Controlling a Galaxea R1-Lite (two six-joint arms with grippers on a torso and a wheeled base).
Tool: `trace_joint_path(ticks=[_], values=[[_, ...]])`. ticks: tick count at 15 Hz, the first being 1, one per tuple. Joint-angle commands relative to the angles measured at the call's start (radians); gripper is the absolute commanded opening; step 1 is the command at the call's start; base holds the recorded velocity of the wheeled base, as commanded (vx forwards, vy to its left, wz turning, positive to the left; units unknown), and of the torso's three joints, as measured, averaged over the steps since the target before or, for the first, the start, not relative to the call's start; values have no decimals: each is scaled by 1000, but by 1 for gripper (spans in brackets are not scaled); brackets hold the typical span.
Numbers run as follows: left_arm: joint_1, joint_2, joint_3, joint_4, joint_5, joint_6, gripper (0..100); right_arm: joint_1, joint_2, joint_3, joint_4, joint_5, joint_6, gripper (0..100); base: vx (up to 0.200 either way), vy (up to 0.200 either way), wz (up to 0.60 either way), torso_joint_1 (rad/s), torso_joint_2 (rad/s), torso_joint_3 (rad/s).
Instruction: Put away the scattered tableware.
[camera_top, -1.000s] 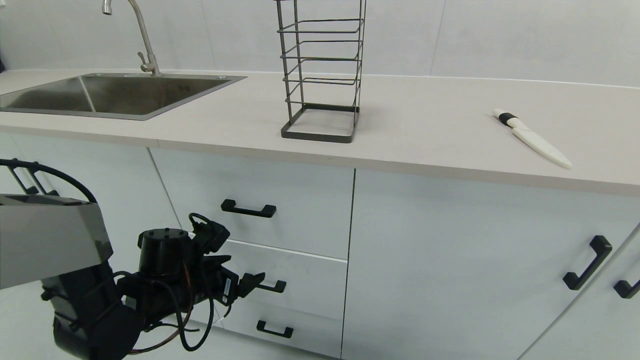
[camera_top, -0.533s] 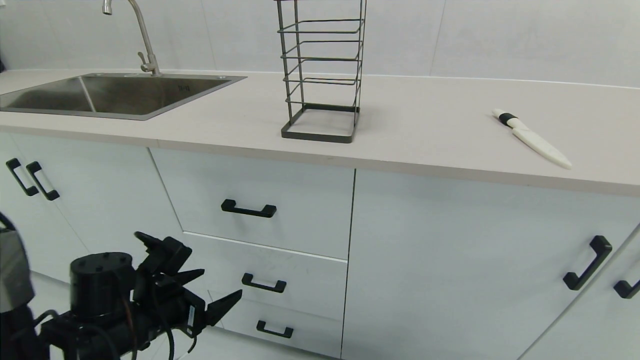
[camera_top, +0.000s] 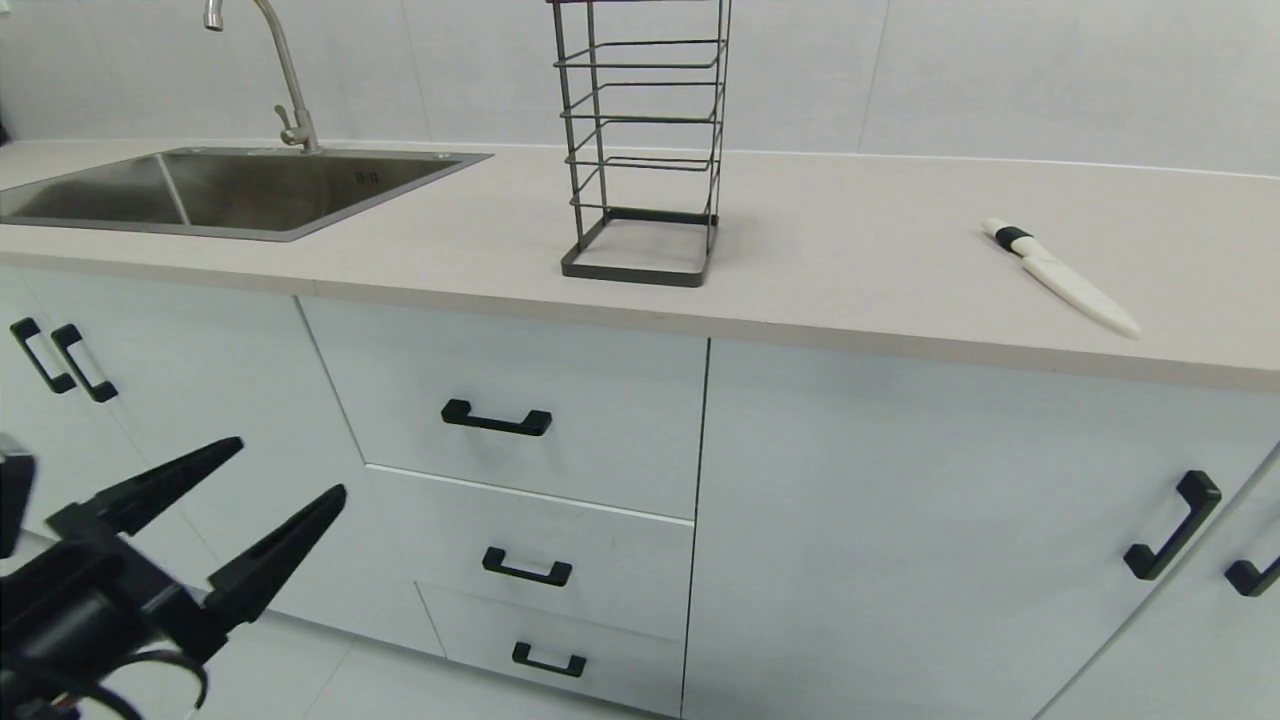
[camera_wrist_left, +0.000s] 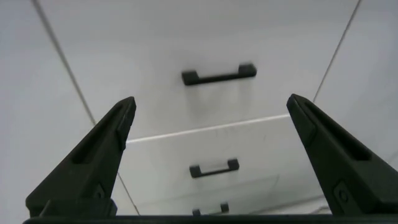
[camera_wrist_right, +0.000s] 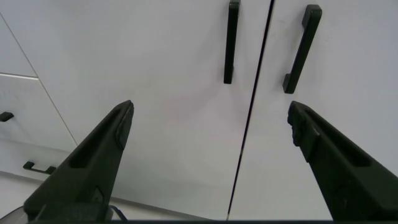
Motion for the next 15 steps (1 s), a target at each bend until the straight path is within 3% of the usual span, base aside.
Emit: trace_joint_path(ticks=[1, 3, 5, 7, 9, 10, 12, 13, 15], values=[[95, -443, 3, 280, 0, -34, 100, 0, 2, -1, 0, 0, -1, 100, 0, 0, -600, 2, 2, 7], [104, -662, 3, 553, 0, -52, 100, 0, 2, -1, 0, 0, -1, 100, 0, 0, 0, 0, 0, 0], [106, -782, 3, 697, 0, -57, 100, 0, 2, -1, 0, 0, -1, 100, 0, 0, 0, 0, 0, 0], [141, -972, 3, 930, -1, -54, 100, 0, 2, -1, 0, 0, -1, 100, 0, 0, 0, 0, 0, 0], [179, -1094, 3, 1085, -7, -49, 100, 0, 2, -1, 0, 0, -1, 100, 0, 0, 0, 0, 0, 0], [173, -1129, 1, 1150, -1, -46, 100, 0, 2, -1, 0, 0, -1, 100, 0, 0, 0, 0, 0, 0], [173, -1127, 3, 1134, 2, -49, 100, 0, 2, 0, 0, 0, -1, 100, 0, 0, 0, 0, 0, 0], [173, -1127, 3, 1134, 32, -43, 100, 0, 2, 0, 0, 0, -1, 100, 0, 0, -600, 2, 7, -2], [173, -1127, 3, 1134, 167, -32, 100, 0, 2, 0, 0, 0, -1, 100, 0, 0, -600, 5, 2, 2]])
